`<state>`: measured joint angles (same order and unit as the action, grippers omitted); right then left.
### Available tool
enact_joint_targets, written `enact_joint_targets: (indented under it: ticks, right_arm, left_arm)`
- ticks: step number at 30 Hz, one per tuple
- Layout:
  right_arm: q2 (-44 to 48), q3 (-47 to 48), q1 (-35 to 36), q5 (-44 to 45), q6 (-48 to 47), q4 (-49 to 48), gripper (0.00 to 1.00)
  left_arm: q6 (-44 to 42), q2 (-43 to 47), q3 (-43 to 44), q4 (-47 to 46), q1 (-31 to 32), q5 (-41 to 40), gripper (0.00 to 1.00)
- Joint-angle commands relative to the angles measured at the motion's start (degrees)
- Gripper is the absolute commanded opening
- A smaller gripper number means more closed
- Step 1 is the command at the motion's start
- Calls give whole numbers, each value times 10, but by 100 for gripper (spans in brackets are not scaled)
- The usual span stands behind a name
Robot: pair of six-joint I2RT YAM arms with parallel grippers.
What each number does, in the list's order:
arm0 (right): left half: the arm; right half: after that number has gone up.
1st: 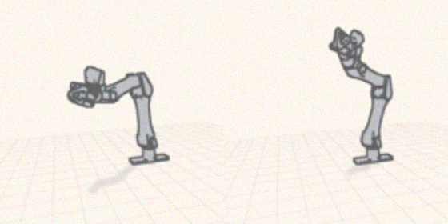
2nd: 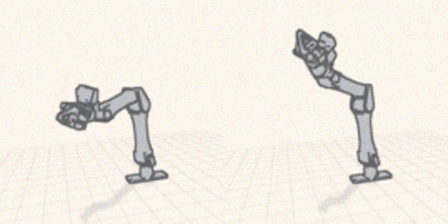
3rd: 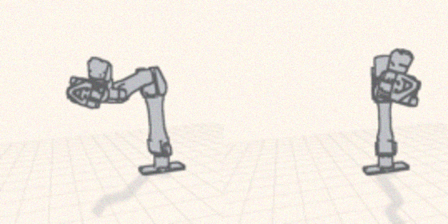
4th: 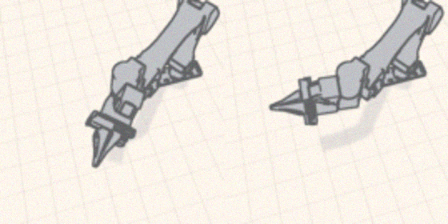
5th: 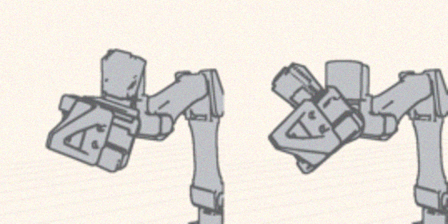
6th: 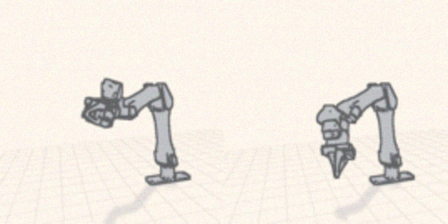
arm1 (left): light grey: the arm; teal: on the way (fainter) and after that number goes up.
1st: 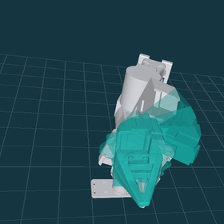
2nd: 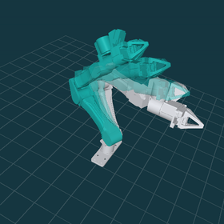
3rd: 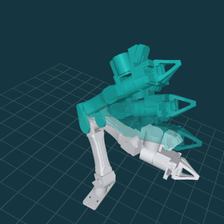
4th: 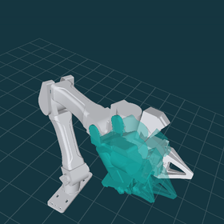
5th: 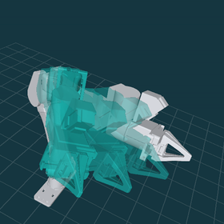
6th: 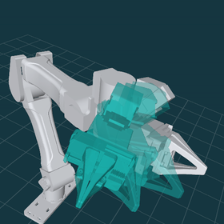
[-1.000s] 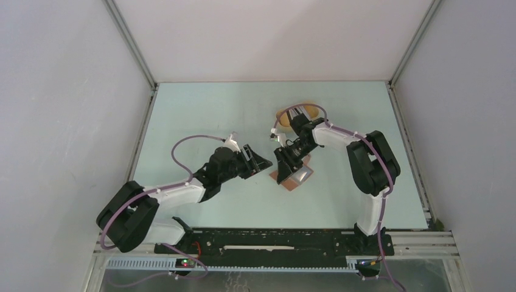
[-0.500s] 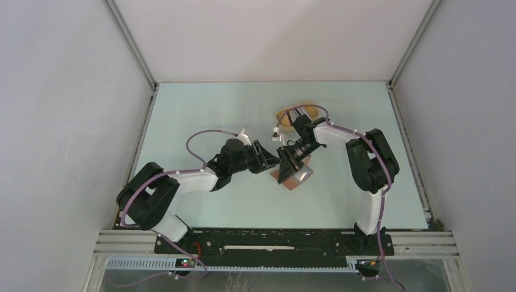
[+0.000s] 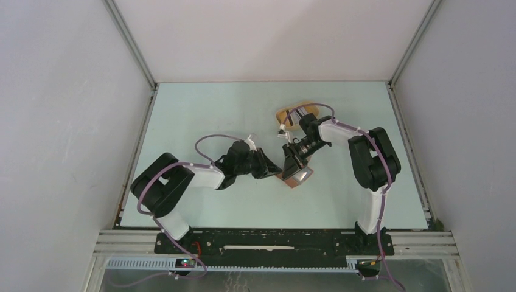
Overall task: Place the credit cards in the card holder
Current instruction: Open the card holder at the center of the board, then turn over the card slot in the card holder.
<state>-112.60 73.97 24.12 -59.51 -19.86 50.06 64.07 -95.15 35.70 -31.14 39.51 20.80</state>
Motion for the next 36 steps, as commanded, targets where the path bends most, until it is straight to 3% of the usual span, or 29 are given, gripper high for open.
enact_joint_targets:
  ticks: [1, 8, 14, 20, 28, 36]
  right_arm:
    - [6, 11, -8, -16, -20, 9, 43]
    - [50, 11, -38, 2, -31, 4, 42]
    - [83, -13, -66, 166, 6, -64, 45]
    - [74, -13, -77, 225, 8, -69, 52]
    - [54, -12, -64, 202, -5, -47, 53]
    - [56, -12, -16, 81, -64, 12, 51]
  left_arm:
    - [-4, -14, 22, 2, 3, 22, 19]
    - [-25, -26, 25, 46, 3, 35, 18]
    - [-38, -37, 31, 89, 3, 30, 18]
    - [-39, -53, 39, 96, 2, 35, 18]
    - [-39, -55, 38, 94, 3, 34, 19]
    - [-35, -56, 33, 84, 3, 34, 19]
